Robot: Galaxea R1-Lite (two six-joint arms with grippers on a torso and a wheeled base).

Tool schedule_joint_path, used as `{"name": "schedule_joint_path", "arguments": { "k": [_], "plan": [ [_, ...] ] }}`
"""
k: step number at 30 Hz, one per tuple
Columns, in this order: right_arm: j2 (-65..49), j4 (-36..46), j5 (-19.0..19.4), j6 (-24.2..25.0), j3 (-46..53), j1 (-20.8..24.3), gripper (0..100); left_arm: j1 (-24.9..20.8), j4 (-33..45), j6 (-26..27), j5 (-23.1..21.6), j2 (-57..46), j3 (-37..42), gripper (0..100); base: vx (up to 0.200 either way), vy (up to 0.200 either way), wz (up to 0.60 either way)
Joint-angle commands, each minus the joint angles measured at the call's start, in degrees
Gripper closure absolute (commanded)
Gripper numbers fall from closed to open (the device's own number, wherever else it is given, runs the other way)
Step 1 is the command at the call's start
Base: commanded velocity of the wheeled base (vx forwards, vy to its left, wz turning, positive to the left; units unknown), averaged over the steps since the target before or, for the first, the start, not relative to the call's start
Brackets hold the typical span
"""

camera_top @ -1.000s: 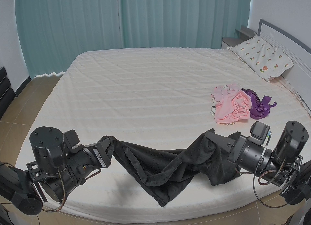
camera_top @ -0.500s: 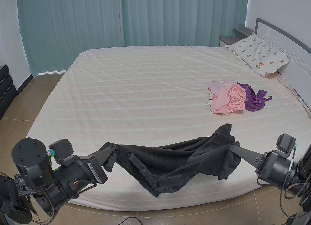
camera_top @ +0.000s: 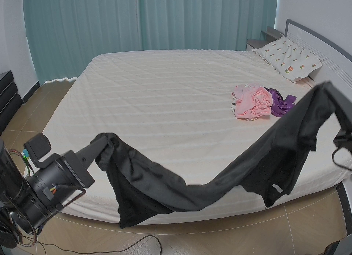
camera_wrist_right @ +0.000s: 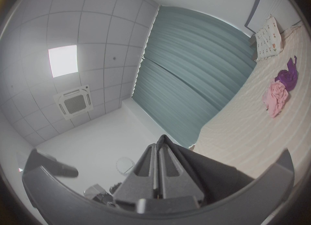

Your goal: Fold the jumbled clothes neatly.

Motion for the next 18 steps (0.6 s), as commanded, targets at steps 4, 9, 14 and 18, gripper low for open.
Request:
{"name": "schedule_joint_path", "arguments": {
  "k": [4,9,14,18],
  "plan": [
    [14.8,15.3,10.4,10.0,-29.6,-20.7,100,8.7,9.6,-0.2,-0.3,1.3,-10.7,100,0.0,0.0,0.0],
    [30.3,15.1,10.8,8.4,-36.4,-22.9,100,9.1,10.6,-0.5,0.0,4.9,-12.4,100,0.0,0.0,0.0],
    [38.1,10.6,9.7,5.1,-36.7,-22.2,100,10.0,10.6,-0.5,-0.1,10.7,-12.7,100,0.0,0.0,0.0],
    [39.3,9.8,9.7,4.8,-36.9,-22.0,100,11.3,10.3,-0.5,-0.1,15.3,-14.9,100,0.2,0.0,0.0]
  ]
}}
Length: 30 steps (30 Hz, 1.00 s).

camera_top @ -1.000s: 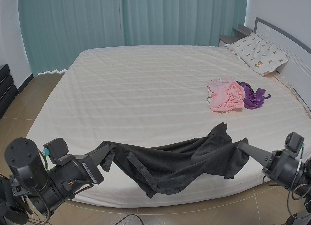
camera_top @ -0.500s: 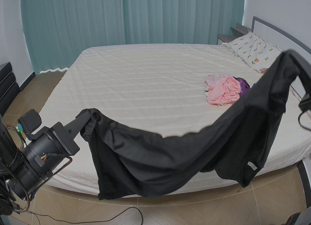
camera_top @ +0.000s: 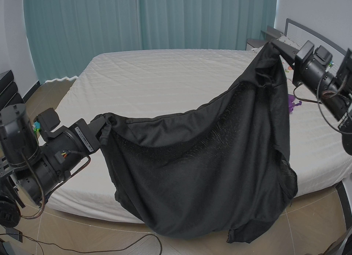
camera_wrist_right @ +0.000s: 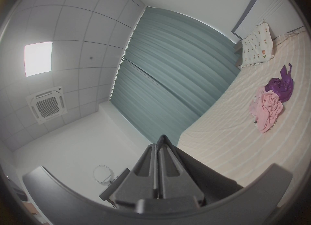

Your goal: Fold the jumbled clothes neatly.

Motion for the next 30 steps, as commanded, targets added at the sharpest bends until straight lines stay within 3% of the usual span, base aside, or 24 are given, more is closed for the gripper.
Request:
{"name": "schedule_joint_path", "arguments": {
  "k": [1,11,20,30],
  "plan": [
    [11.6,-1.4,0.6,-1.2,-3.6,-1.8,100,2.9,0.7,-0.1,0.1,10.5,-4.6,100,0.2,0.0,0.0],
    [10.4,-1.8,0.7,-2.7,-4.4,-1.4,100,4.0,0.7,-0.1,0.2,14.0,-7.7,100,0.2,0.0,0.0],
    [9.5,-1.3,0.6,-6.3,-6.0,3.0,100,6.0,0.8,-0.1,0.1,14.5,-7.4,100,0.2,0.0,0.0],
    [16.3,-1.4,0.4,-6.2,-5.1,0.9,100,7.6,0.3,-0.2,-0.3,21.7,-7.8,100,0.2,0.0,0.0]
  ]
}}
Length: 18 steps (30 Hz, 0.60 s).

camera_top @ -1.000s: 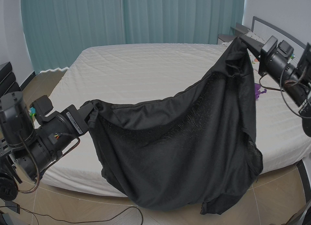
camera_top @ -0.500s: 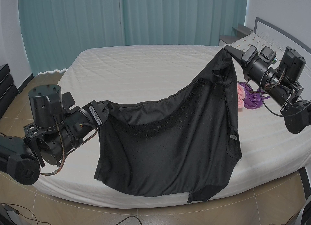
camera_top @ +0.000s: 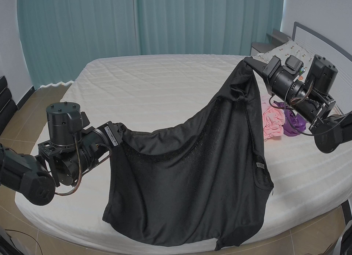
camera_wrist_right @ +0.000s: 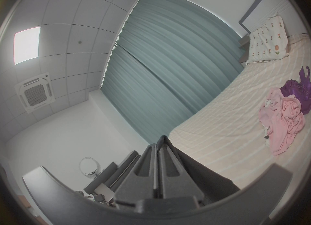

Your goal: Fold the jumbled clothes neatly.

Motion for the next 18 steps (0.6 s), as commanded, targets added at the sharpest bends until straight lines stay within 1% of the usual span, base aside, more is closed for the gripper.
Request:
{"name": "schedule_joint_path", "arguments": {
  "k": [1,2,9,13,18],
  "plan": [
    [3.6,-0.1,-0.1,0.1,0.4,-0.8,100,0.6,-0.3,-0.1,-0.1,4.0,-0.2,100,0.2,0.0,0.0],
    [4.8,-0.3,-0.2,0.2,0.7,-0.8,100,0.6,-0.9,-0.2,-0.1,5.6,-0.9,100,0.2,0.0,0.0],
    [7.7,-0.6,-0.3,0.2,1.8,-0.5,100,1.8,-2.0,-0.8,0.0,11.8,-4.4,100,0.0,0.0,0.0],
    [10.4,-0.8,-2.2,0.1,1.6,-0.4,100,2.8,-2.8,-3.2,-0.1,15.1,-6.8,100,0.0,0.0,0.0],
    [13.1,-1.0,-2.7,0.3,0.8,-0.1,100,3.6,-3.1,-3.3,0.2,19.4,-8.9,100,0.0,0.0,0.0]
  ]
}}
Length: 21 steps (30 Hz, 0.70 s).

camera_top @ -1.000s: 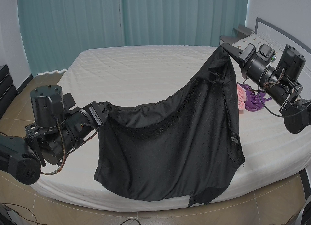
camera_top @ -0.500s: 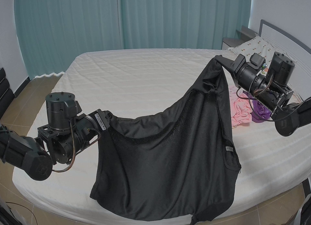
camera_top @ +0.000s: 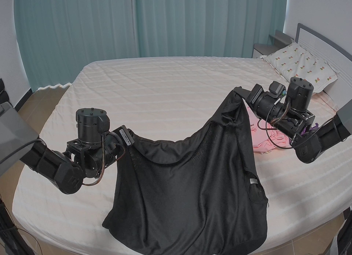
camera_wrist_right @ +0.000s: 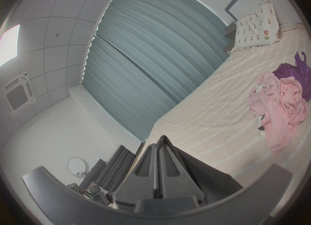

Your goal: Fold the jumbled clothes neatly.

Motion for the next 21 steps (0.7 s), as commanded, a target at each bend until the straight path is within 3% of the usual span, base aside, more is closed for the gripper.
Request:
{"name": "schedule_joint_path", "arguments": {
  "k": [1,4,5,11,14,21],
  "plan": [
    [5.3,-0.2,-1.3,0.1,-1.0,0.1,100,1.1,-0.6,-0.2,0.3,7.1,-2.6,0,0.0,0.0,0.0],
    [6.7,-0.2,-1.7,0.3,-1.4,0.1,100,1.5,-0.6,-0.2,0.4,8.5,-2.9,0,0.0,0.0,0.0],
    [8.5,-0.2,-2.1,0.3,-1.6,0.1,0,2.2,-0.6,-0.5,0.4,10.7,-3.8,0,0.0,0.0,0.0],
    [14.1,3.0,-4.4,-0.4,-2.4,-1.1,0,4.2,-0.7,-1.5,0.9,14.8,-6.3,0,0.0,0.0,0.0],
    [17.0,10.0,-9.1,-1.2,-4.4,-2.5,0,5.9,-1.0,-1.4,1.0,15.1,-7.1,0,0.0,0.0,0.0],
    [16.4,12.1,-10.0,-4.0,0.7,-4.2,0,7.7,-3.2,-1.3,1.2,12.6,-5.2,0,0.0,0.0,0.0]
  ]
}}
